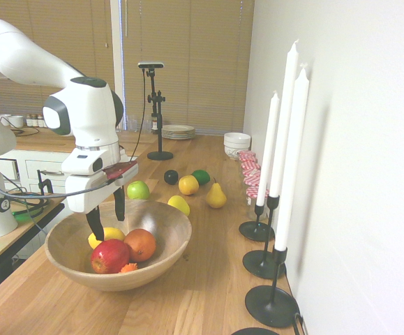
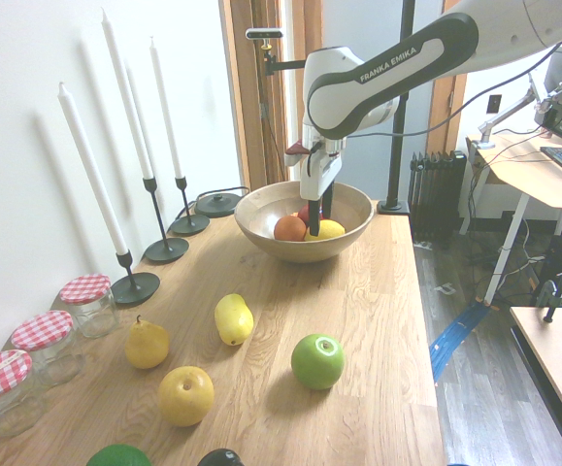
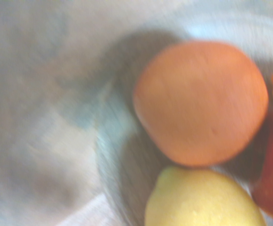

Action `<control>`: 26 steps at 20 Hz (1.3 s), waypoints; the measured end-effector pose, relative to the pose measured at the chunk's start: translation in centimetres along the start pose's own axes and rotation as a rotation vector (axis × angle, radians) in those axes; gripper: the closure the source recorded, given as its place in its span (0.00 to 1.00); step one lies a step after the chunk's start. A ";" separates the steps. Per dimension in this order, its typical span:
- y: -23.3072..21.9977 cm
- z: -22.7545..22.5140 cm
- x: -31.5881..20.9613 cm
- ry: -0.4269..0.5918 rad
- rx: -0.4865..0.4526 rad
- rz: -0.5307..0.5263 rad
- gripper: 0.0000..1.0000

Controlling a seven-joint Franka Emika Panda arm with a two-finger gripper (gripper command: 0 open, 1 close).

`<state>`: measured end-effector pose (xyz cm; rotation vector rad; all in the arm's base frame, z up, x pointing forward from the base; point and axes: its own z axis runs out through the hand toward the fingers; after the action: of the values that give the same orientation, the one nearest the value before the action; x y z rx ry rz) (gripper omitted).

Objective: Take yellow lemon out of the basket

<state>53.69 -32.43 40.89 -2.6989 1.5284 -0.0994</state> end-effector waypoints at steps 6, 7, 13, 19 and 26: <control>0.8 1.5 -0.3 -0.014 0.016 0.012 0.00; 0.8 1.6 -0.3 -0.017 0.018 0.011 0.00; 0.5 3.2 -0.2 -0.023 0.035 -0.012 1.00; 0.9 3.7 0.1 -0.024 0.040 -0.016 1.00; 1.7 3.6 0.5 -0.022 0.039 -0.006 1.00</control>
<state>52.74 -33.73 37.18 -2.6654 1.4968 -0.0978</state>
